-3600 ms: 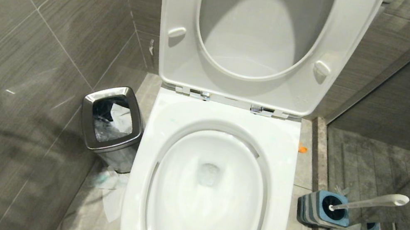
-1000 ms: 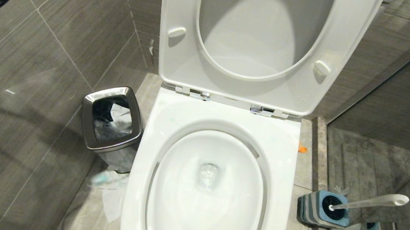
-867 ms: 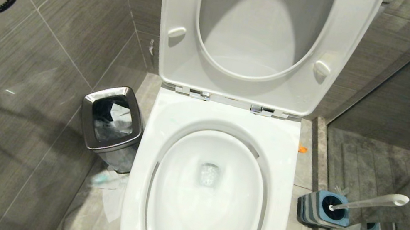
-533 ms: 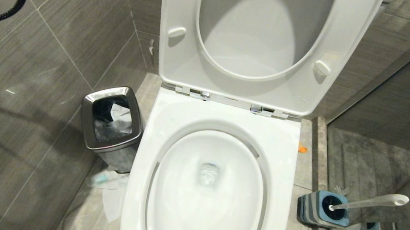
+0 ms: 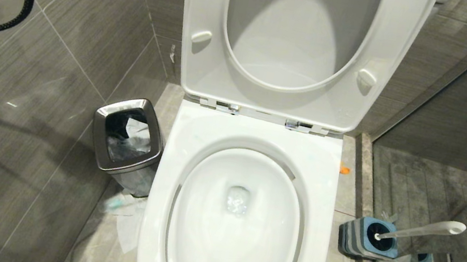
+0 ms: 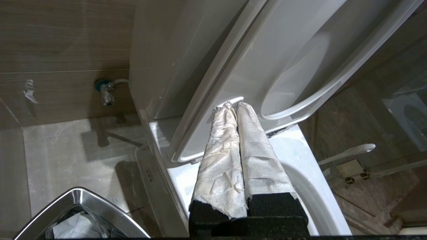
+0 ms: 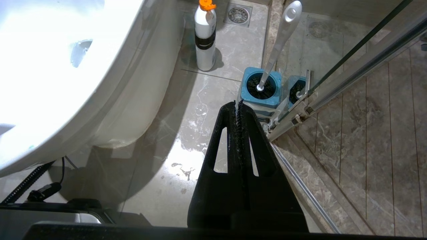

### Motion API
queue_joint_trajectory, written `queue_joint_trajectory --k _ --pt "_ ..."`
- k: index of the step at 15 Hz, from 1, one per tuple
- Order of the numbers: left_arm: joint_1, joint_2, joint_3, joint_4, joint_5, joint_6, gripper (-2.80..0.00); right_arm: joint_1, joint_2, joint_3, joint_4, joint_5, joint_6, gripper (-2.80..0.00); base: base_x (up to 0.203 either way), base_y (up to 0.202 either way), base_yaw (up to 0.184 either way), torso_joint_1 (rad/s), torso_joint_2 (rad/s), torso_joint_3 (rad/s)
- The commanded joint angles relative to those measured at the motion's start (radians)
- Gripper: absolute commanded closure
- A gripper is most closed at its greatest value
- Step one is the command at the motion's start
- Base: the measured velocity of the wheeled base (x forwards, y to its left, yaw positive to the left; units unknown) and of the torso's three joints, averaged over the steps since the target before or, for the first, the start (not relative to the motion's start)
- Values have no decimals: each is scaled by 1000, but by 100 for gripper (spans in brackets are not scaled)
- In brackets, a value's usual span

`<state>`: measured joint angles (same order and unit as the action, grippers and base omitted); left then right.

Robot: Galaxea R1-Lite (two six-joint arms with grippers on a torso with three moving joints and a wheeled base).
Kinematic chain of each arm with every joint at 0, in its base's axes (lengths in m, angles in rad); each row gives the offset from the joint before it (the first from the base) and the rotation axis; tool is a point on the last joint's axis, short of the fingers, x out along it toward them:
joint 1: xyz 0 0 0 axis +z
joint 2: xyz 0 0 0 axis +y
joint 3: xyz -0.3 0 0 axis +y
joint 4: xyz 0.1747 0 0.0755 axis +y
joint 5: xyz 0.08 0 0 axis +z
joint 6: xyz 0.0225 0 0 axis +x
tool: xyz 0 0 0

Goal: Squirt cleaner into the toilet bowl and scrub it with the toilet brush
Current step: Close the toilet lid

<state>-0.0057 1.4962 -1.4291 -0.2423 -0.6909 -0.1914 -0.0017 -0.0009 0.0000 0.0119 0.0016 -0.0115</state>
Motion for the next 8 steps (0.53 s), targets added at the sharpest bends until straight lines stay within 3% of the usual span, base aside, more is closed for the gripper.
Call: queue_joint_trajectory --k 1,8 --pt "-3 -1 -1 -2 -6 6 0 0 1 0 0 0 -1 0 0 0 0 0 0 0" --pt "-34 3 36 -3 -15 5 0 0 1 0 0 0 -1 0 0 0 0 0 0 0"
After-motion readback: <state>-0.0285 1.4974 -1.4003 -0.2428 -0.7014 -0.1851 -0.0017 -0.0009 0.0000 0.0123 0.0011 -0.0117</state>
